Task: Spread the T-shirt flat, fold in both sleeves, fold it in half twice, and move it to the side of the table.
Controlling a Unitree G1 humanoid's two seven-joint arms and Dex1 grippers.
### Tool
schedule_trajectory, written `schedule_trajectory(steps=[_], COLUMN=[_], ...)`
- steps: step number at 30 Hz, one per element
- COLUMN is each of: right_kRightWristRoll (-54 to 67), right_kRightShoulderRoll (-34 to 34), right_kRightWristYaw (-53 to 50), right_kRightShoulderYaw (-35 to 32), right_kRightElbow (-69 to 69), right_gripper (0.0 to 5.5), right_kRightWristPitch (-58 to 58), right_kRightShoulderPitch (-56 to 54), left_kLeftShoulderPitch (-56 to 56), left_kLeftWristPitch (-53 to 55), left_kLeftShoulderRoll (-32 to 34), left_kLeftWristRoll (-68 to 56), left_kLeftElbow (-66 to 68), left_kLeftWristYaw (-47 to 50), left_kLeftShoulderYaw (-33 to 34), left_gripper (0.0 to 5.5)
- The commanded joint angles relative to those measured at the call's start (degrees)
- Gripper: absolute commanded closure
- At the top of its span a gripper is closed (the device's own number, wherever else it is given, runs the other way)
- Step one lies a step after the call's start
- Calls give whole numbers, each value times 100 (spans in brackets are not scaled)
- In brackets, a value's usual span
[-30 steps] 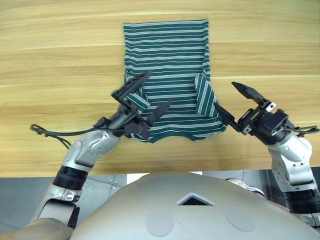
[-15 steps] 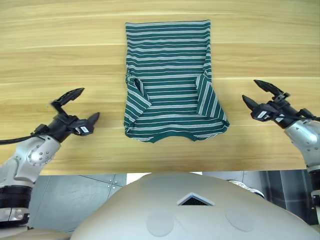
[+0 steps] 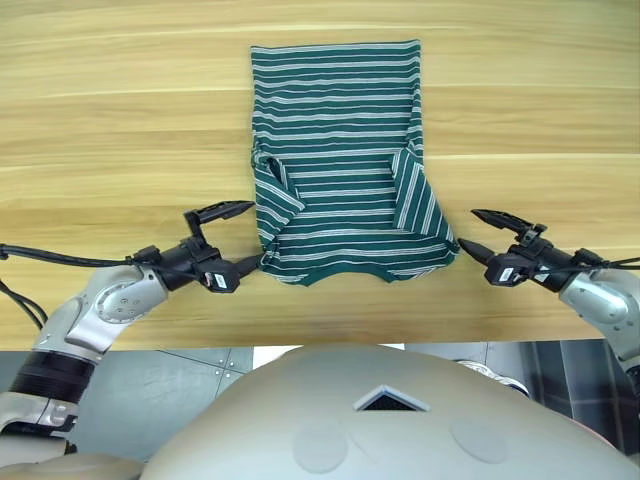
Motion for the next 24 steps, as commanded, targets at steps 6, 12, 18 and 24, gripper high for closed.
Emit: schedule_trajectory(steps=[6, 12, 18, 24], right_kRightWristRoll=[-221, -199, -195, -208], right_kRightShoulderRoll=[-176, -105, -80, -124], right_kRightWristYaw=[279, 221, 216, 170], right_kRightShoulderYaw=[207, 254, 391, 384], right_kRightElbow=[42, 87, 144, 219], right_gripper=[252, 252, 252, 252], right_kRightWristPitch=[72, 85, 29, -10], right_kRightShoulderPitch=[243, 206, 36, 22], left_kLeftShoulderPitch=[1060, 1578, 1199, 702], left_kLeftWristPitch=[700, 760, 864, 977], left_kLeftShoulderRoll=[818, 1192, 884, 734], left_kLeftWristRoll=[354, 70, 187, 472], left_kLeftElbow=[86, -712, -630, 126], left_kLeftWristYaw=[-921, -1113, -1185, -986], left_kLeftShoulderYaw=[-393, -455, -640, -663], left_gripper=[10, 10, 10, 10])
